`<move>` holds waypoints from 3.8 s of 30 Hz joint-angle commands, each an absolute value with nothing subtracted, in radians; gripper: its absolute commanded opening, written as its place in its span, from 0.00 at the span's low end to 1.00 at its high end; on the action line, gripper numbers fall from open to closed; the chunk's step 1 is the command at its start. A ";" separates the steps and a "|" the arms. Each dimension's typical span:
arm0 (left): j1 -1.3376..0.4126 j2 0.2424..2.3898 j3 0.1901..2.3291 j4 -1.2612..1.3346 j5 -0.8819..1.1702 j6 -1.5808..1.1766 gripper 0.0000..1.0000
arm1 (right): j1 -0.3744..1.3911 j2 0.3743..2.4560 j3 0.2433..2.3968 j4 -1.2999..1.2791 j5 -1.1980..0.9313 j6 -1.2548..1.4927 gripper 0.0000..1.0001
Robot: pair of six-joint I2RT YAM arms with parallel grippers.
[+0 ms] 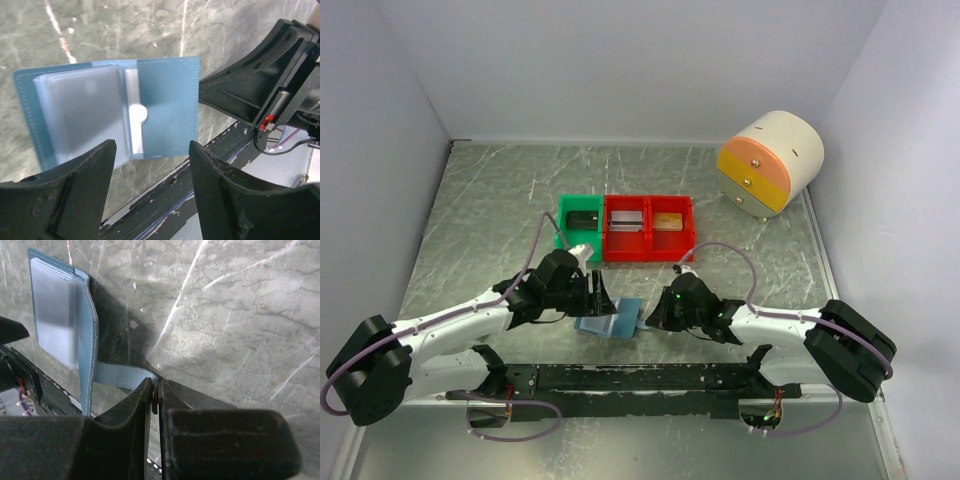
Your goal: Take the credit cards out of the card holder
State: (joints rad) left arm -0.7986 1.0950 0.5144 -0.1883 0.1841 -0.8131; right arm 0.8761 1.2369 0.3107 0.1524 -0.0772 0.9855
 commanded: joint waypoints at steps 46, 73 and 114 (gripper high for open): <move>-0.951 1.091 0.561 -0.417 -0.158 -0.851 0.61 | 0.930 1.482 0.435 0.268 -0.046 1.042 0.20; -0.953 1.135 0.610 -0.406 -0.107 -0.848 0.47 | 0.930 1.495 0.429 0.271 -0.049 1.030 0.22; -0.954 1.207 0.615 -0.418 -0.127 -0.849 0.55 | 0.930 1.495 0.429 0.274 -0.057 1.031 0.22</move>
State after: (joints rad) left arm -0.9466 1.1786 0.5957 -0.4149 -0.1120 -0.8455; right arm 0.9249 1.4754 0.4377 0.3332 -0.0715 1.0538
